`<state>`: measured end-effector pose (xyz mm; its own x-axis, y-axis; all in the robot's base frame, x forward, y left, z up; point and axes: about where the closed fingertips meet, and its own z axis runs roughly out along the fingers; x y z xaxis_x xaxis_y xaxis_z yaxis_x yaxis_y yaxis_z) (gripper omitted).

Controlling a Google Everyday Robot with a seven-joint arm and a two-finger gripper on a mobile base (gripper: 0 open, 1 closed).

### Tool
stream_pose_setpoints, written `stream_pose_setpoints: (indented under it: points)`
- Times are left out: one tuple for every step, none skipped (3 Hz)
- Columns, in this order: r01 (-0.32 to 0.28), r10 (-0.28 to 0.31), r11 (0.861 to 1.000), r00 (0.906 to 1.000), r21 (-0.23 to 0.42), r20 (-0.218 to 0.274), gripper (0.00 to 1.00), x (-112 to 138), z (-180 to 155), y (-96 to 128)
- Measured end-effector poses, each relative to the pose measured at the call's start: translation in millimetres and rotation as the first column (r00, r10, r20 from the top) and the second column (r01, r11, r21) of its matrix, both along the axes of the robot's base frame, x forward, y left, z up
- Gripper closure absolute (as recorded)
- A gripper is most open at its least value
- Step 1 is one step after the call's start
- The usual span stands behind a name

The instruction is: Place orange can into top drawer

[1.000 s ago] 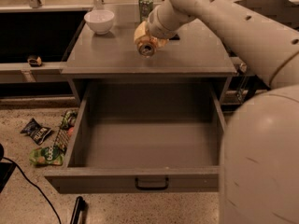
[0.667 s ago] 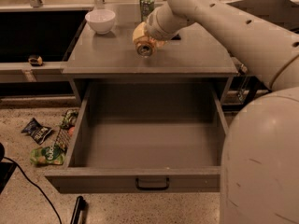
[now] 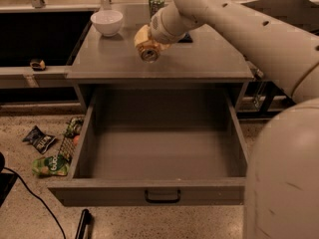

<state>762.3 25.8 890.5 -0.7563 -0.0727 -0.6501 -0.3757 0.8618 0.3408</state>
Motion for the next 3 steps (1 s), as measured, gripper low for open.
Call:
stream_pose_setpoints:
  points:
    - [-0.184, 0.185, 0.983, 0.9796, -0.015, 0.080, 1.00, -61, 23, 28]
    - [-0.326, 0.329, 0.944, 0.9392, -0.045, 0.098, 1.00, -125, 23, 48]
    - [-0.403, 0.403, 0.915, 0.9153, -0.011, -0.006, 1.00, -171, -22, 68]
